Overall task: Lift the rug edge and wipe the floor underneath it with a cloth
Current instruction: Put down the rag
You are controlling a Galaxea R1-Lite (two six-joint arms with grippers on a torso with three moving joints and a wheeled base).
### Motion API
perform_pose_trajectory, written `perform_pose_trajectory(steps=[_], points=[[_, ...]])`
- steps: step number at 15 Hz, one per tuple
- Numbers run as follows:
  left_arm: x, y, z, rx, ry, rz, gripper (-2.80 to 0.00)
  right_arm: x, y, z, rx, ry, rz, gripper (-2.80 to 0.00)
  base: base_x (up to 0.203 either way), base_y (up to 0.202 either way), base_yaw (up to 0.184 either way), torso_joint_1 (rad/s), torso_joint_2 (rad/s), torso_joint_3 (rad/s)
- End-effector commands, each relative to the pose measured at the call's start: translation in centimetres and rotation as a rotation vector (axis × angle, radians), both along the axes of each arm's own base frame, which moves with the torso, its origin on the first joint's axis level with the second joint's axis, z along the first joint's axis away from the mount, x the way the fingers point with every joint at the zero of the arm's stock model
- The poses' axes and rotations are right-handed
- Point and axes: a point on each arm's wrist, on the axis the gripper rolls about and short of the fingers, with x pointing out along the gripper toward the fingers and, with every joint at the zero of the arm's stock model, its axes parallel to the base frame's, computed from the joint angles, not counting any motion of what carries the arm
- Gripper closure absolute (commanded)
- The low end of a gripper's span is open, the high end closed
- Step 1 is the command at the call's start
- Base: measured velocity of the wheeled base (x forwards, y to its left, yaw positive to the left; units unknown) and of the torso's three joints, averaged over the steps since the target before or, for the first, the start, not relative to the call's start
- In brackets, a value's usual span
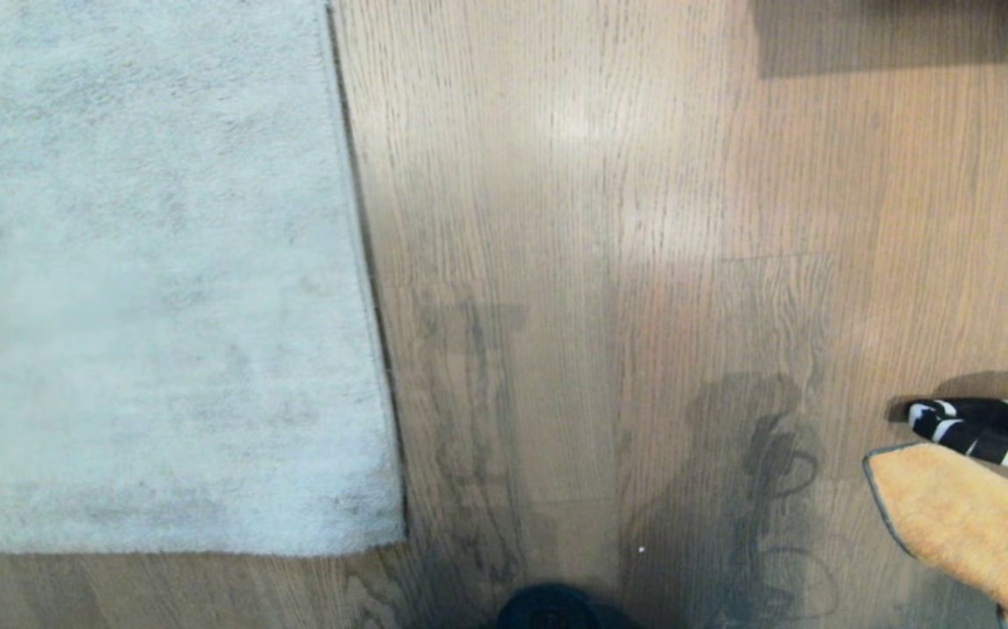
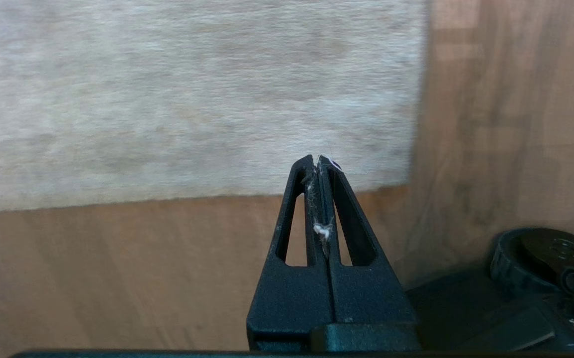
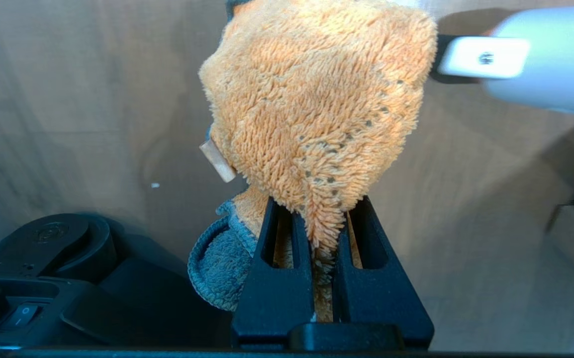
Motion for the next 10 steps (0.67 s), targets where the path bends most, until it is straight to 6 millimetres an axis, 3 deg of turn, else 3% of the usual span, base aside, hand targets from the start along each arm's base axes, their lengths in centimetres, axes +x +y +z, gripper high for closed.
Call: perform_pose_trajectory(steps=[1,7,10], points=[[0.0,0.0,-0.01,0.0,0.0,0.001,0.0,0.01,0.0,0.02,-0.001,0.001,0.0,0.0,0.0,-0.198,0.0,0.006,0.01,0.002],[0.01,0.0,-0.04,0.0,0.0,0.001,0.0,0.01,0.0,0.02,-0.001,0.001,0.0,0.0,0.0,-0.193,0.001,0.0,0.0,0.002],[0.01,0.0,-0.04,0.0,0.0,0.001,0.0,0.01,0.0,0.01,-0.001,0.002,0.0,0.0,0.0,-0.113,0.001,0.001,0.0,0.001]])
